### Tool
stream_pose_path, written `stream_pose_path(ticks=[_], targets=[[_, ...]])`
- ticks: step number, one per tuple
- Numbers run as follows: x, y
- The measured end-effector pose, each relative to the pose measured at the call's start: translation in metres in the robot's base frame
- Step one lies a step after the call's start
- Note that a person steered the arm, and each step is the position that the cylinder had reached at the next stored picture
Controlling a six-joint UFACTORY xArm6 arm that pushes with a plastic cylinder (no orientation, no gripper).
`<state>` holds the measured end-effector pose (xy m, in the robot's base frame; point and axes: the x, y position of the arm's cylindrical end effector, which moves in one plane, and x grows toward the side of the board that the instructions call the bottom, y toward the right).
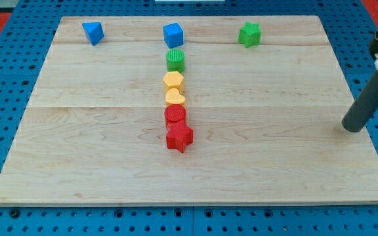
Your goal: Place the red star right to the red circle
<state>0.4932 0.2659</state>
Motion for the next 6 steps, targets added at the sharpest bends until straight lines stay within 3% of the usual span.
stream_pose_path(ticks=[3, 4, 5, 6], targets=[[-0.011, -0.024], [0.007, -0.033], [0.059, -0.046], [0.084, -0.094]])
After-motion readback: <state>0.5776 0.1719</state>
